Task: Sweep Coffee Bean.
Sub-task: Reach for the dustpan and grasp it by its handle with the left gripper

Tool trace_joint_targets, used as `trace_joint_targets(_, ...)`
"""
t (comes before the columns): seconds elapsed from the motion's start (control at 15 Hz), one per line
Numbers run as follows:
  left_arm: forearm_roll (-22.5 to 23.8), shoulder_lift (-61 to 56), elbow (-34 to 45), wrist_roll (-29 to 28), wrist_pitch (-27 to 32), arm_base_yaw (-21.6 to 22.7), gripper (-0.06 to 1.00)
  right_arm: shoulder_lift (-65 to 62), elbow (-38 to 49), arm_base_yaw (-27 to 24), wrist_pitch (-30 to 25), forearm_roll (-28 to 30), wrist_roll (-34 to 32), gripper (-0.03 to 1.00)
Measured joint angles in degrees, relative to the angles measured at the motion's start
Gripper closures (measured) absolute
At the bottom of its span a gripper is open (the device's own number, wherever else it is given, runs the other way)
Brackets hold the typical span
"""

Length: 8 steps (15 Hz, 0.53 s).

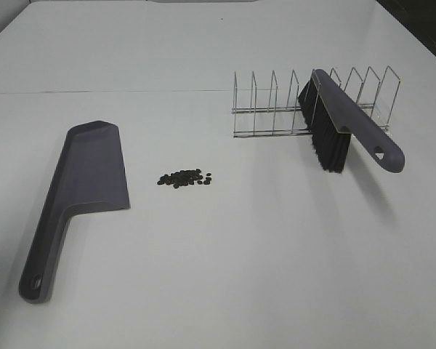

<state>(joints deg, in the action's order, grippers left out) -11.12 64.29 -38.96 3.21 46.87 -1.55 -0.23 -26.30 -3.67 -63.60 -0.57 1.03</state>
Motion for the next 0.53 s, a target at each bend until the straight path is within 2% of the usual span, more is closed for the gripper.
trace_joint_targets(0.33, -3.32, 17.48, -10.54, 0.0, 0.52, -0.63, 0.24, 0.0, 0.0, 0.0, 0.0, 0.0, 0.0, 0.21)
trace_joint_targets(0.53, -3.61, 23.26, -14.15, -0.57, 0.29, -5.16, 0.24, 0.0, 0.0, 0.0, 0.0, 0.0, 0.0, 0.21)
